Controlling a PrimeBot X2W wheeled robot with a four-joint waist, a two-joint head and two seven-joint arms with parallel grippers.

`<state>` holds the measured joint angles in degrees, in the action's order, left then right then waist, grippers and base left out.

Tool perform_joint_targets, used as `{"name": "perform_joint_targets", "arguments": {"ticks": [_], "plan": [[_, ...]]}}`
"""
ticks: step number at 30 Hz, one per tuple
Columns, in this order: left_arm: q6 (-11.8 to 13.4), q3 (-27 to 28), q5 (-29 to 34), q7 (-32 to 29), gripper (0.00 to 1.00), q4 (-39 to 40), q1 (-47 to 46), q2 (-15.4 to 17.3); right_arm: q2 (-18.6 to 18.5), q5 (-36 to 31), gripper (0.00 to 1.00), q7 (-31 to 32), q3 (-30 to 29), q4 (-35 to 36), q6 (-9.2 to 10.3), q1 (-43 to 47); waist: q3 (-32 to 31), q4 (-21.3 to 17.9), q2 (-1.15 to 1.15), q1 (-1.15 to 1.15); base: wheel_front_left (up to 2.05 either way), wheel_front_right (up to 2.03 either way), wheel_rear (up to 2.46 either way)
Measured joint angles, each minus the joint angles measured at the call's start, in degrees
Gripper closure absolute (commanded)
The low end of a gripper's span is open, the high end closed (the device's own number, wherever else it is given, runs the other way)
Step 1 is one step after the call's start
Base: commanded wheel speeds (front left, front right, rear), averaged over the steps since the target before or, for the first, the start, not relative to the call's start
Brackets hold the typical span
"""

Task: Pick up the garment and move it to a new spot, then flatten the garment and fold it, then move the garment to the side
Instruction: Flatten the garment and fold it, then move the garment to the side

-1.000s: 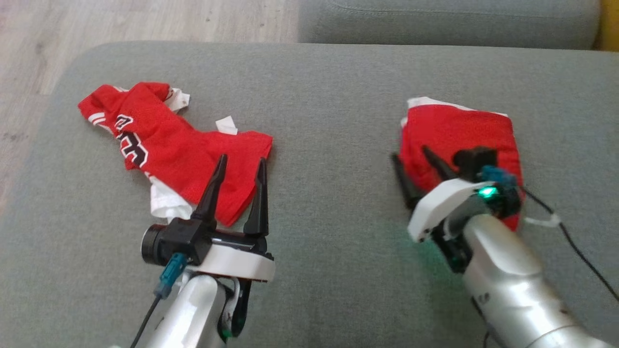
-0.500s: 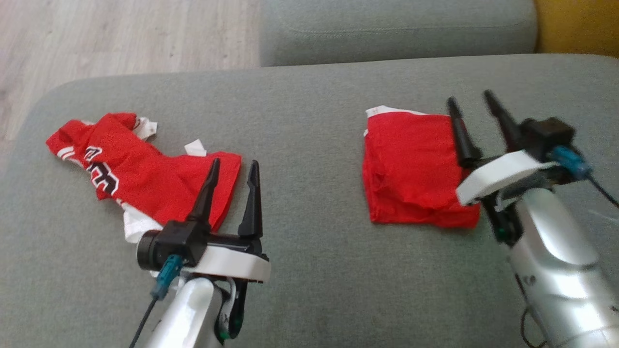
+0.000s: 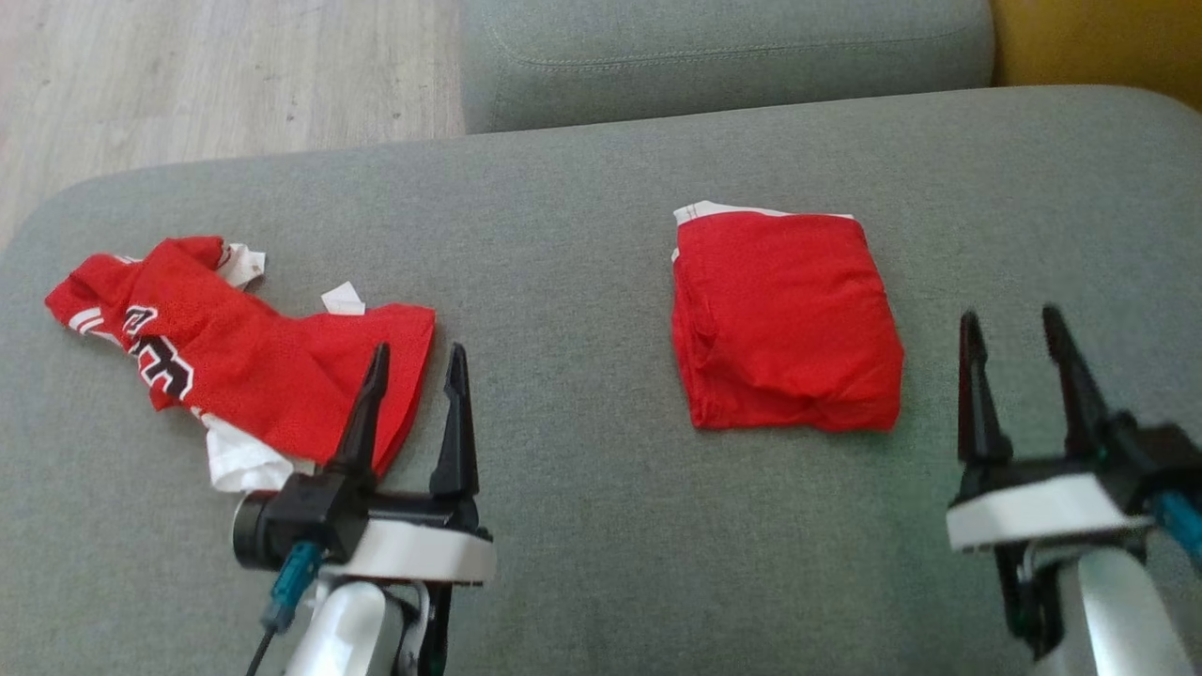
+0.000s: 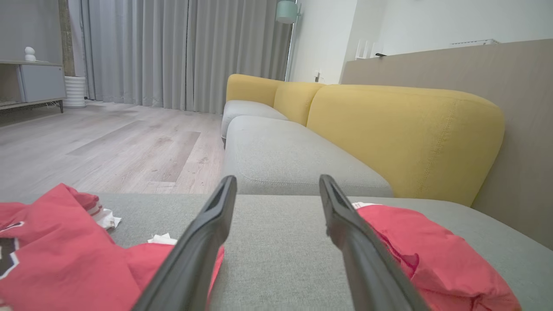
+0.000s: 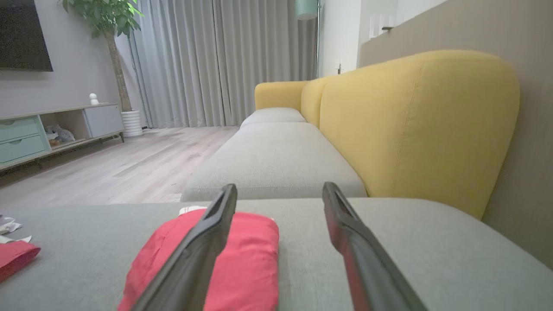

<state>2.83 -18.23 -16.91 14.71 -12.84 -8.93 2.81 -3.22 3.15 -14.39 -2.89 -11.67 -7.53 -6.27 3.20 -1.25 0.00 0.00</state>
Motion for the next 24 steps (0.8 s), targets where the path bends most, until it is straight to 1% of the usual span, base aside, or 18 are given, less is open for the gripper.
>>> {"name": "perform_joint_targets", "arguments": {"ticks": [1,4,6,12,19,24], "plan": [[-0.36,0.16,0.34,0.0,0.0,-0.03,0.36,-0.01,0.08,0.94,0.0,0.0,0.21,0.1,0.0,1.18,0.0,-0.06,0.0,0.0,0.0,0.0,0.0],[-0.7,0.71,1.07,0.0,0.0,-0.09,1.79,-0.02,0.44,6.59,0.0,0.0,0.77,0.1,0.0,3.54,0.05,-0.1,0.0,0.0,0.0,0.0,0.0],[-0.84,1.23,1.33,0.0,0.0,-0.24,2.47,-0.02,0.51,8.31,0.0,0.0,1.02,0.08,0.0,3.81,0.03,-0.07,0.0,0.0,0.0,0.0,0.0],[-0.88,1.49,1.33,0.0,0.0,-0.24,2.57,-0.02,0.53,9.51,0.0,0.0,1.36,0.11,0.0,3.76,0.08,0.05,0.0,0.0,0.0,0.0,0.0],[-0.89,1.25,1.33,0.0,0.0,-0.24,2.09,-0.02,0.53,10.11,0.0,0.0,1.68,-0.19,0.0,2.66,1.67,1.04,0.0,0.0,0.0,0.0,0.0],[-0.89,0.33,1.34,0.0,0.0,-0.15,0.05,-0.04,0.52,9.98,0.0,0.13,1.53,-4.21,0.0,-2.72,4.51,2.21,0.0,0.01,0.0,0.0,0.0]]}}
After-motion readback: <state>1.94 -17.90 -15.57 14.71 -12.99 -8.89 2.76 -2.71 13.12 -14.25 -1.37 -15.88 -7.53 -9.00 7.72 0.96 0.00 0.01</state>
